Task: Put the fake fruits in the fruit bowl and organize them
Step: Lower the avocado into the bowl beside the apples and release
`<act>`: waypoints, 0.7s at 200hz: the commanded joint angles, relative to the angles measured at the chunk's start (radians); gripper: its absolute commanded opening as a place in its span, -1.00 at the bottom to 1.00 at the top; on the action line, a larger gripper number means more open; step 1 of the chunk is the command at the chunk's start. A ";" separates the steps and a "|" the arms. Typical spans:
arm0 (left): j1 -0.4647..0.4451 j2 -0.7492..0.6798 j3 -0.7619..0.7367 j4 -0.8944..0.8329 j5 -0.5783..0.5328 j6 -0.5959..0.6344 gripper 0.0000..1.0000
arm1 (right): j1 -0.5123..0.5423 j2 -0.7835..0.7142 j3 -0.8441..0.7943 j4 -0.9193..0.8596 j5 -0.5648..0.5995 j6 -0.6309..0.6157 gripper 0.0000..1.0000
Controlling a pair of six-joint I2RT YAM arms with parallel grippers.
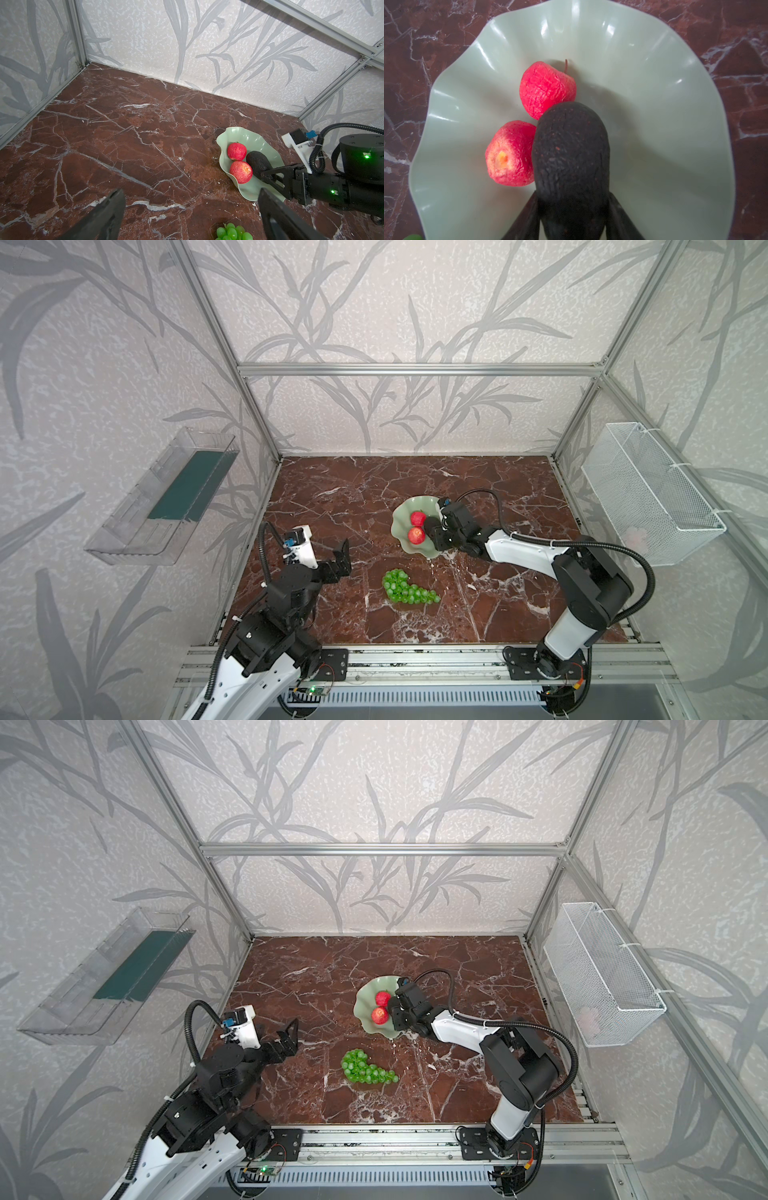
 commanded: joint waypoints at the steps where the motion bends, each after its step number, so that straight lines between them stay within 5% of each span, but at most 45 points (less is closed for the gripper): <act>1: 0.003 -0.007 -0.008 -0.005 -0.003 -0.013 0.99 | -0.005 0.031 0.027 0.032 -0.006 0.030 -0.10; 35: 0.002 -0.004 -0.008 -0.002 0.002 -0.014 0.99 | -0.007 0.006 0.027 0.039 -0.009 0.033 0.20; 88: 0.001 -0.002 -0.006 0.000 0.002 -0.011 0.99 | -0.006 -0.181 -0.008 0.024 -0.019 -0.005 0.38; 140: 0.003 -0.002 -0.006 0.012 0.002 -0.005 0.99 | 0.025 -0.457 -0.227 0.142 -0.237 -0.125 0.72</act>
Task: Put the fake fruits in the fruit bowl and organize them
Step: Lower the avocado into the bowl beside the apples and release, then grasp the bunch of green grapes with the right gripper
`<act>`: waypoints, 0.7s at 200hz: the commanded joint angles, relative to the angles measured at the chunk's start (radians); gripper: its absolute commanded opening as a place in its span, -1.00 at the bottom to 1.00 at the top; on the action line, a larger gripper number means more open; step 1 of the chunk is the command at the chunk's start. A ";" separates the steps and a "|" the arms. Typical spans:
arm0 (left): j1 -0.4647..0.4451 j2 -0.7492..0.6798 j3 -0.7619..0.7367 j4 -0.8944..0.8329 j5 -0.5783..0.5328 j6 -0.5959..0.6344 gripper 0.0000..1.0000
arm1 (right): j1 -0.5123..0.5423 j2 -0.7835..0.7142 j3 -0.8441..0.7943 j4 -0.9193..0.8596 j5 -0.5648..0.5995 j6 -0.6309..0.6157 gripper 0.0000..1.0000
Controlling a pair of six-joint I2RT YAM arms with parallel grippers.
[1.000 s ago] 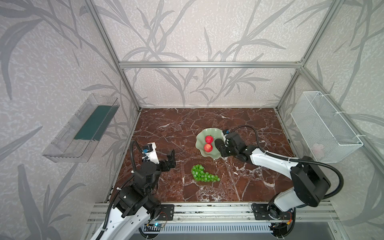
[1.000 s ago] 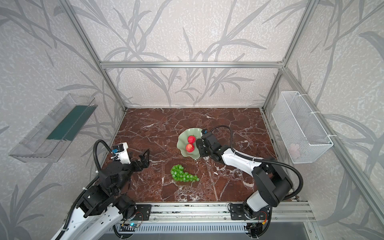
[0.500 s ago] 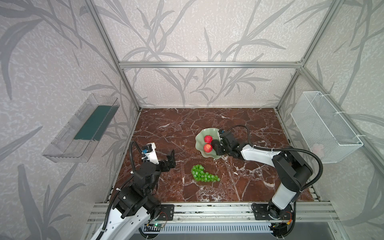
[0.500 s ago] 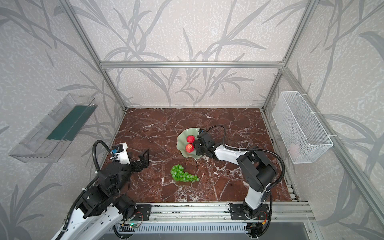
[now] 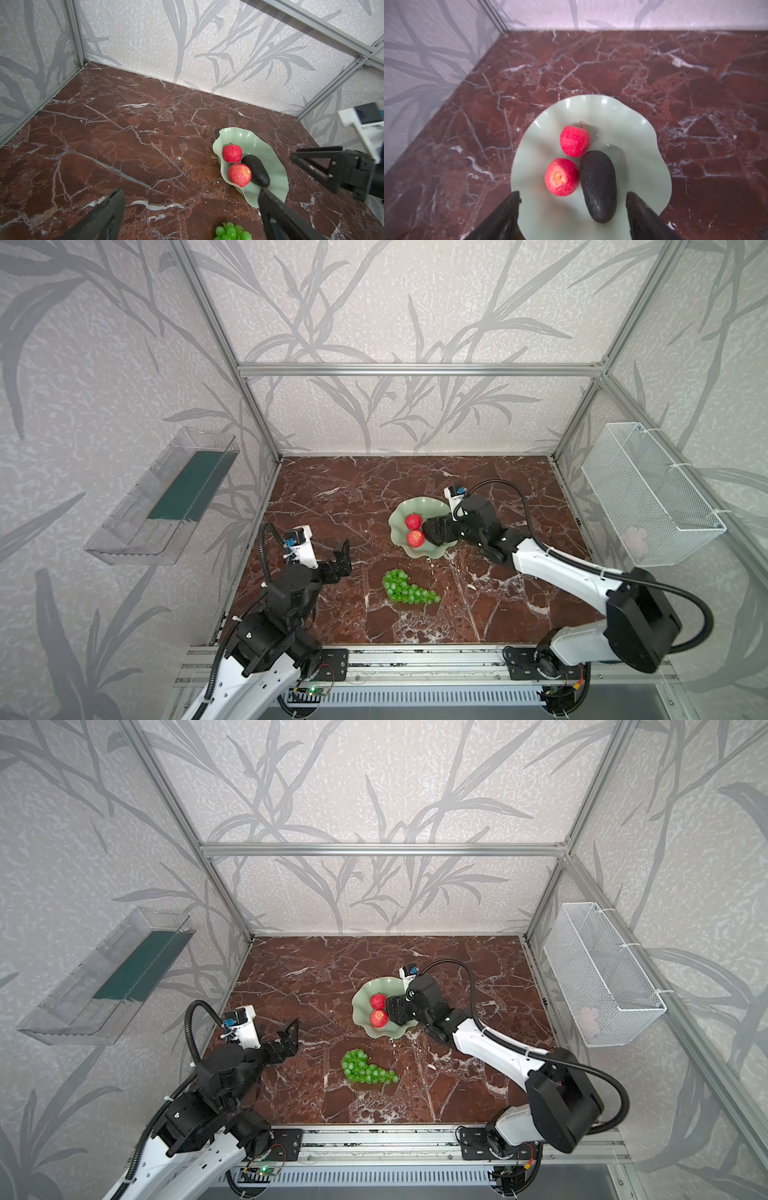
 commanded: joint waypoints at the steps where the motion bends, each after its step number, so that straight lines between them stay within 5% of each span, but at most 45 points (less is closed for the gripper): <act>1: 0.003 -0.002 -0.006 0.012 -0.005 -0.004 0.99 | 0.018 -0.093 -0.121 0.067 -0.152 -0.082 0.72; 24: 0.003 0.000 -0.005 0.019 -0.003 -0.001 0.99 | 0.100 -0.188 -0.275 0.197 -0.258 -0.180 0.76; 59: 0.004 0.009 -0.001 0.020 -0.003 0.003 0.99 | 0.284 -0.242 -0.411 0.303 -0.215 -0.297 0.82; 140: 0.003 0.007 -0.003 0.018 0.004 0.000 0.99 | 0.357 0.070 -0.461 0.688 -0.162 -0.249 0.87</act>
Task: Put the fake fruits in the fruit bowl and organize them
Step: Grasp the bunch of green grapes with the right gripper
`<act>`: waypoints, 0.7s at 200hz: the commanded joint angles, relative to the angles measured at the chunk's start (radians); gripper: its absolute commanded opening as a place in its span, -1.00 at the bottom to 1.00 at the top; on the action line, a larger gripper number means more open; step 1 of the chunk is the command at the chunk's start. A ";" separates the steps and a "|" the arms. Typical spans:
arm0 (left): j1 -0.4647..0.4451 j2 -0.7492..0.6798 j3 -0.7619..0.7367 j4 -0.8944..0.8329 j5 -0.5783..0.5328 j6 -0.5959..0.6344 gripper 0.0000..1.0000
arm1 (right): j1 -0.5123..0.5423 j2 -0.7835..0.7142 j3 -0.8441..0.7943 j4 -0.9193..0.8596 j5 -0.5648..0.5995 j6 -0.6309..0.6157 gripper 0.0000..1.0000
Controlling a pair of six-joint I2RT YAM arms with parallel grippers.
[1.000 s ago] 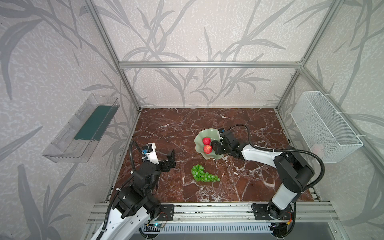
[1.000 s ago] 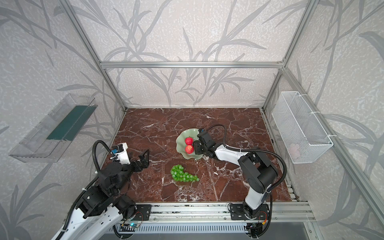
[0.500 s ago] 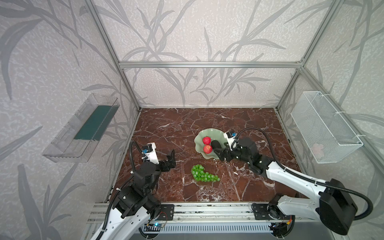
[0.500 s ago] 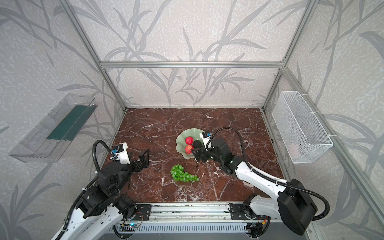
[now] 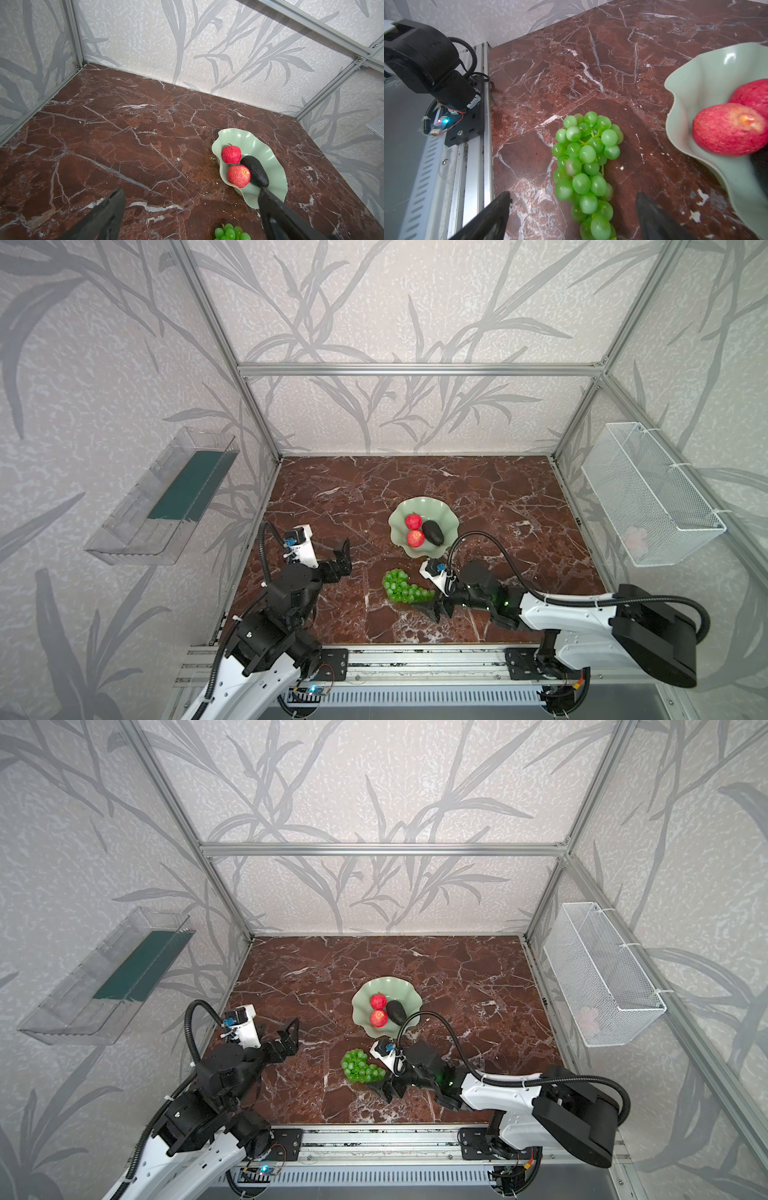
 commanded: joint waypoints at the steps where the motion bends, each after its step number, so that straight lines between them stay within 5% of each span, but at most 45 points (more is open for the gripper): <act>1: 0.003 0.002 -0.003 0.007 0.001 0.000 0.99 | 0.007 0.088 0.007 0.190 0.032 0.005 0.87; 82: 0.003 0.000 -0.004 0.004 -0.002 -0.002 0.99 | 0.008 0.408 0.067 0.423 0.061 0.062 0.85; 140: 0.003 0.003 -0.006 0.005 -0.007 -0.002 0.99 | 0.007 0.494 0.091 0.438 0.063 0.082 0.67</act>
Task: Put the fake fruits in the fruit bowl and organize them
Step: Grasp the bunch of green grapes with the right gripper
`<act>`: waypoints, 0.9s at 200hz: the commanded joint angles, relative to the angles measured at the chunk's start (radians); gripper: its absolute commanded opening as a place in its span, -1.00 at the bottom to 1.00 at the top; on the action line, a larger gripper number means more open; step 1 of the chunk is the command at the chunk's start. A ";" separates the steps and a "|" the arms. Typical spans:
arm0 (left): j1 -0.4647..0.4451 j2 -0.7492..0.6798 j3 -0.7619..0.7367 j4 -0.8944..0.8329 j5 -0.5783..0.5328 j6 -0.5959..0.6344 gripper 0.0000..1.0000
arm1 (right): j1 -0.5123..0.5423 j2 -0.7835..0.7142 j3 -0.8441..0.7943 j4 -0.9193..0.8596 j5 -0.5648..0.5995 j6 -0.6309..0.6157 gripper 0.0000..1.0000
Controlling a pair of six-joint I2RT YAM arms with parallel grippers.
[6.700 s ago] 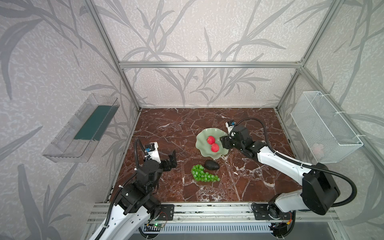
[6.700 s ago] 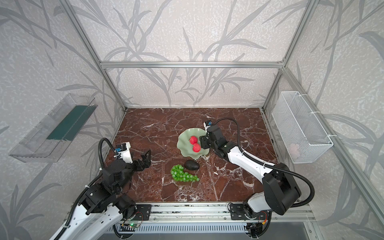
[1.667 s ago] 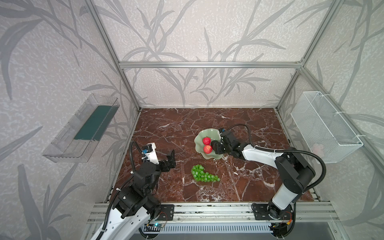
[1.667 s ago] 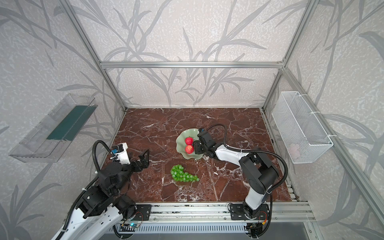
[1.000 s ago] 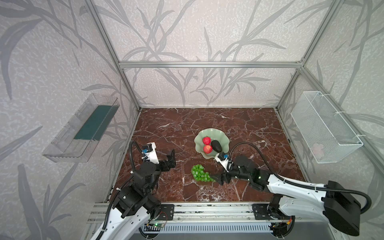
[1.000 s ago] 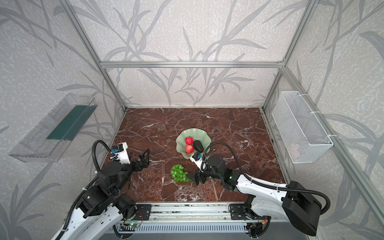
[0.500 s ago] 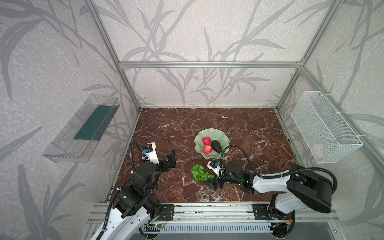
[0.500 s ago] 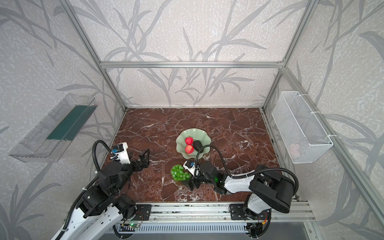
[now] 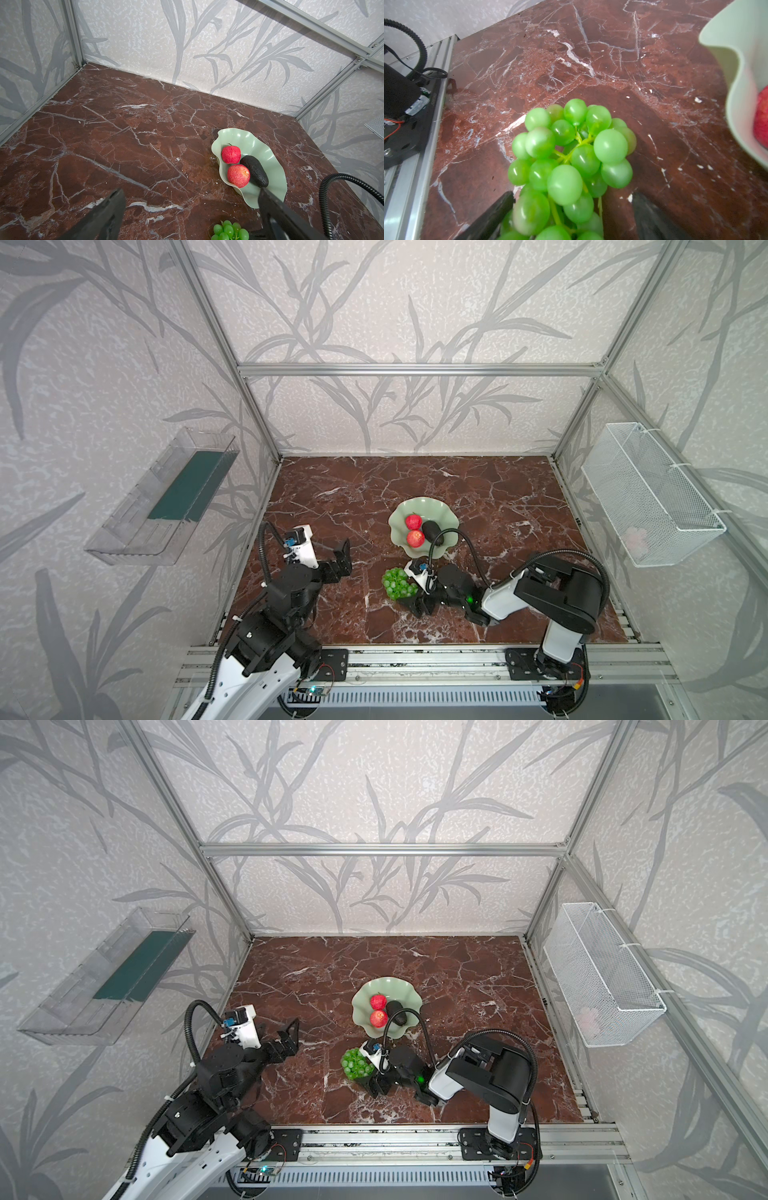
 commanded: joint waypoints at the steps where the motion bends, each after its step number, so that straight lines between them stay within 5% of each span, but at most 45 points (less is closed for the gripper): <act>1: 0.004 0.003 -0.006 0.006 -0.009 -0.002 0.99 | 0.004 0.018 0.017 0.050 0.018 0.013 0.66; 90: 0.003 0.010 -0.008 0.010 -0.009 0.000 0.99 | 0.004 -0.055 0.014 -0.017 0.048 -0.002 -0.09; 180: 0.004 0.007 -0.008 0.012 -0.004 0.000 0.99 | 0.076 -0.343 0.048 -0.265 0.120 -0.029 -0.24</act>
